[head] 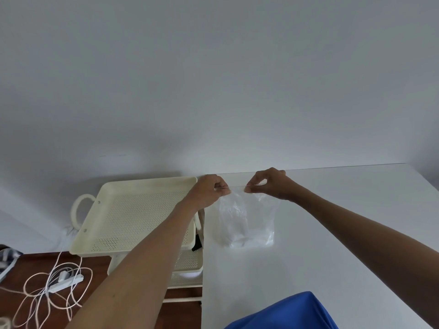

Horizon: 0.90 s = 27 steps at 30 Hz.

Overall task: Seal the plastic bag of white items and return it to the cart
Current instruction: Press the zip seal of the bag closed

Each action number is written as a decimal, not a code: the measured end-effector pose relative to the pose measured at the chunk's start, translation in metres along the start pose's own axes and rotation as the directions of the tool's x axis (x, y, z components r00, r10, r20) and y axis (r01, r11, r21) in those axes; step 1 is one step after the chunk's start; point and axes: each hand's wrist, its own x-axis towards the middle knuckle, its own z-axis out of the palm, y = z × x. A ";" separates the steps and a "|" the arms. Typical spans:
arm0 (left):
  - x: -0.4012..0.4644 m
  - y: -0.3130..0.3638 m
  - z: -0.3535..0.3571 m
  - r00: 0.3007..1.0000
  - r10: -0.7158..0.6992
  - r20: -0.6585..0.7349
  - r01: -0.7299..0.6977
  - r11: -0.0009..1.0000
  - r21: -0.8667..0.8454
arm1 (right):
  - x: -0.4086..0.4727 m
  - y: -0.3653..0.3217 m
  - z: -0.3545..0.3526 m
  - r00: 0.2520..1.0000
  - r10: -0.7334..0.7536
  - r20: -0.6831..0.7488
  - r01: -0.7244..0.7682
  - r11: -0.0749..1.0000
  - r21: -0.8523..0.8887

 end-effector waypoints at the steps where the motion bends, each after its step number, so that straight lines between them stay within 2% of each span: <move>1: 0.000 -0.001 0.001 1.000 -0.001 -0.012 0.001 1.000 0.007 | 0.000 -0.001 0.000 1.000 0.000 0.014 0.001 1.000 -0.013; 5: -0.001 -0.003 0.000 0.999 -0.007 -0.039 0.007 1.000 -0.022 | 0.001 -0.001 -0.004 0.999 -0.019 0.037 0.021 0.998 -0.062; 10: -0.008 -0.009 -0.011 0.999 0.014 0.035 -0.010 0.993 -0.119 | -0.002 0.000 -0.004 0.999 -0.009 -0.043 0.006 0.997 -0.078; 18: -0.008 -0.013 -0.012 0.999 -0.035 -0.040 0.035 0.999 -0.011 | -0.009 -0.001 -0.009 0.998 0.058 -0.002 -0.058 0.998 -0.038; 21: -0.011 -0.018 -0.012 0.999 -0.015 -0.035 0.012 0.996 -0.086 | -0.013 0.006 -0.017 0.996 0.087 0.010 -0.087 0.994 0.064; 27: -0.016 -0.028 -0.011 0.997 -0.057 -0.043 0.047 0.978 -0.202 | -0.019 0.012 -0.012 0.990 0.109 -0.088 -0.100 0.990 0.094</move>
